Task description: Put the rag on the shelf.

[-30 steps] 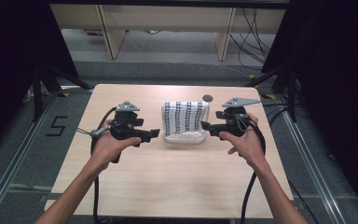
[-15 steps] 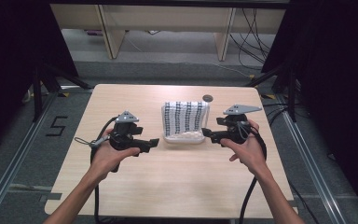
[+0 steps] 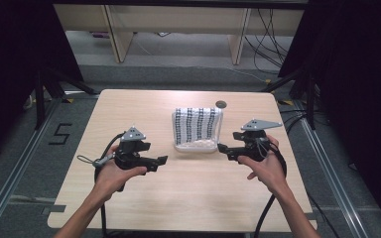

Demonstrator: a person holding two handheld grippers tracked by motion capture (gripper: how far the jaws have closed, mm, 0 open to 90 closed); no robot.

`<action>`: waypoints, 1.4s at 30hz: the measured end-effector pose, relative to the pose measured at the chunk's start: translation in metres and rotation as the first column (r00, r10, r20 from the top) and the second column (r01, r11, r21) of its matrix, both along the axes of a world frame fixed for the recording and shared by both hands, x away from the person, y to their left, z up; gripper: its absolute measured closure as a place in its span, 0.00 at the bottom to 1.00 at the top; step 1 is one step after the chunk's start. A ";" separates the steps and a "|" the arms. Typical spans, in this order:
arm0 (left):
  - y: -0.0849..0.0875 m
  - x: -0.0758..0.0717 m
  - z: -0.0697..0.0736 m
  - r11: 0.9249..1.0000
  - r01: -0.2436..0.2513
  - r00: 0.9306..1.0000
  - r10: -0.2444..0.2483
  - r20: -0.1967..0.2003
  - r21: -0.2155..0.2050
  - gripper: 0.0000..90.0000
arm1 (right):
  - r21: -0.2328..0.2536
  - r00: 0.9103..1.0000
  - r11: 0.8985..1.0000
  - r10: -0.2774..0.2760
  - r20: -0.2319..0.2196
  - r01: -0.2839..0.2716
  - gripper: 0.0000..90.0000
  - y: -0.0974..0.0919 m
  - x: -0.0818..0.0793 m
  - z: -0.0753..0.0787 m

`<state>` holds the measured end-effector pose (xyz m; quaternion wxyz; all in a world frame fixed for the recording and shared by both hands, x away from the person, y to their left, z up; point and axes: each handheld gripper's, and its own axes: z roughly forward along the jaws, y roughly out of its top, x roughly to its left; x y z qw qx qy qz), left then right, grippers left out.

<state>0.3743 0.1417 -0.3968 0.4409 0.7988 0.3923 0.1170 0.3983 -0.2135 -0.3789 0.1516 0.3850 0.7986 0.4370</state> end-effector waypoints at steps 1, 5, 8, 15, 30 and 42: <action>0.001 -0.002 -0.002 1.000 0.002 1.000 -0.002 0.000 0.000 0.22 | 0.012 1.000 1.000 -0.004 -0.021 0.004 0.29 0.001 -0.002 -0.002; 0.002 -0.007 -0.008 1.000 0.007 1.000 -0.007 0.000 0.001 0.22 | 0.011 1.000 1.000 -0.002 -0.024 0.003 0.29 -0.001 -0.007 -0.009; 0.003 -0.010 -0.012 1.000 0.017 1.000 -0.017 -0.005 -0.004 0.21 | -0.010 1.000 1.000 0.006 -0.019 -0.006 0.29 -0.004 -0.009 -0.012; 0.005 -0.015 -0.022 1.000 0.003 1.000 -0.003 -0.001 0.004 0.21 | -0.017 1.000 1.000 0.005 -0.027 -0.006 0.27 -0.007 -0.017 -0.020; 0.007 -0.028 -0.044 1.000 0.003 1.000 -0.003 -0.013 -0.011 0.21 | -0.023 0.998 1.000 0.012 -0.056 -0.014 0.27 -0.012 -0.031 -0.041; 0.011 -0.038 -0.057 1.000 0.027 0.999 -0.026 -0.024 0.017 0.21 | -0.041 0.999 0.999 0.010 -0.050 -0.012 0.26 -0.016 -0.041 -0.053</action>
